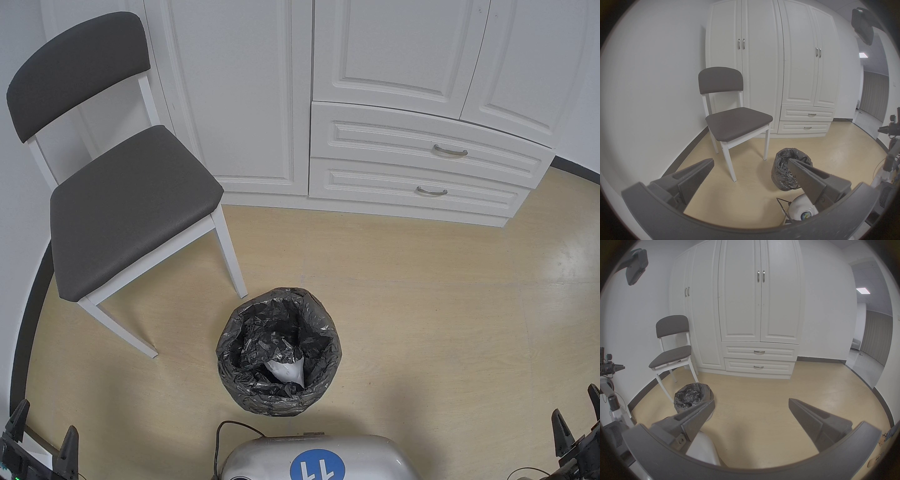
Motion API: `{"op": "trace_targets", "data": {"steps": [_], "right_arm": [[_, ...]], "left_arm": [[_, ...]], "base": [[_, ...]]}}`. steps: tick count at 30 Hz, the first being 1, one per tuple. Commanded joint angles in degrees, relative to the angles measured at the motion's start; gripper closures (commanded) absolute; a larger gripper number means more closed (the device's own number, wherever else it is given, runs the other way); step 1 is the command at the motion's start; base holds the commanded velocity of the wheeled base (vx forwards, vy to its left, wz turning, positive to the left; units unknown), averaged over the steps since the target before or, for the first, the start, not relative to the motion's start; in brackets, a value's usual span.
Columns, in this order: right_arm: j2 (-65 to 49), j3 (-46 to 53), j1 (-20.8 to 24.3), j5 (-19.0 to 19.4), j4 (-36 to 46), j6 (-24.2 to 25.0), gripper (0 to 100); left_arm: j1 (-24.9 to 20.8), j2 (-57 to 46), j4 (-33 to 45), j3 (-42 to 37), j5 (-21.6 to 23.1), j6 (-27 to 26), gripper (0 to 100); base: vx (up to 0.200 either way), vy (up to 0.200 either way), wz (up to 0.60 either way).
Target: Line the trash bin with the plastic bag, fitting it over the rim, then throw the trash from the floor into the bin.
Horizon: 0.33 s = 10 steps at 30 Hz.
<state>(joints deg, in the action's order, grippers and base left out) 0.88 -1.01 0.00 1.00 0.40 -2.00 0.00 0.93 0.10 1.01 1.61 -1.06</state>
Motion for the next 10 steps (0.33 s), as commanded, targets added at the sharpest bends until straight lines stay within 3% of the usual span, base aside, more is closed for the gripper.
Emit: {"op": "trace_targets", "data": {"steps": [1,10], "right_arm": [[-0.88,0.84,0.00,0.14,0.04,-0.11,0],[-0.88,0.84,0.00,0.23,-0.05,-0.11,0]], "left_arm": [[0.00,-0.93,-0.01,-1.01,-0.03,0.01,0],[0.00,-0.93,-0.01,-1.01,-0.03,0.01,0]], "base": [[0.000,0.000,0.00],[0.000,0.000,0.00]]}}
